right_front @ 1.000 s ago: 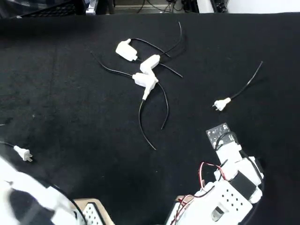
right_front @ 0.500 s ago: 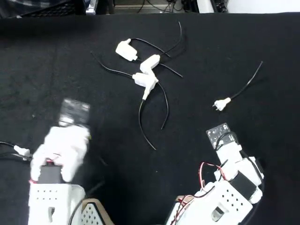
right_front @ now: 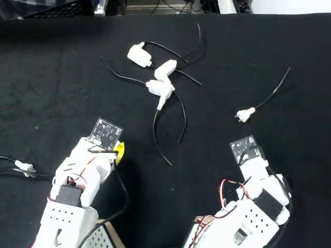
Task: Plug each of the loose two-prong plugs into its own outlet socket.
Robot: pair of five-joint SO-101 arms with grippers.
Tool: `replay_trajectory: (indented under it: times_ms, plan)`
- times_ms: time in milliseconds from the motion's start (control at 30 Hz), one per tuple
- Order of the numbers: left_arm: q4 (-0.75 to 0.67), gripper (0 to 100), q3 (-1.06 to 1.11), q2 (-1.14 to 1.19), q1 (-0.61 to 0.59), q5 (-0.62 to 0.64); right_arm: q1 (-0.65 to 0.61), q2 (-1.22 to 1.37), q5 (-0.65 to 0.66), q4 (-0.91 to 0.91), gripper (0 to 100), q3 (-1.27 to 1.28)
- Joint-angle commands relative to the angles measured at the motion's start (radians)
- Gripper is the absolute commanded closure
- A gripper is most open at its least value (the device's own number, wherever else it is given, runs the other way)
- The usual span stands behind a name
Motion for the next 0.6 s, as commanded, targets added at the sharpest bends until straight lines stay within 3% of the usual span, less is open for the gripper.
replay_trajectory:
  times_ms: [0,100,300,567]
  plan:
    - [0.052,79,-0.096,-0.014,0.013,0.006,-0.003,0.004,-0.02,0.015,60.9,0.064]
    - [0.121,79,-0.176,-0.014,0.035,0.006,-0.003,0.004,-0.02,0.015,60.9,0.064]
    - [0.21,79,-0.325,-0.014,0.193,0.052,-0.003,0.004,-0.02,0.015,60.9,0.064]
    - [0.201,71,-0.208,0.058,0.208,0.051,-0.003,0.004,-0.02,0.015,60.9,0.064]
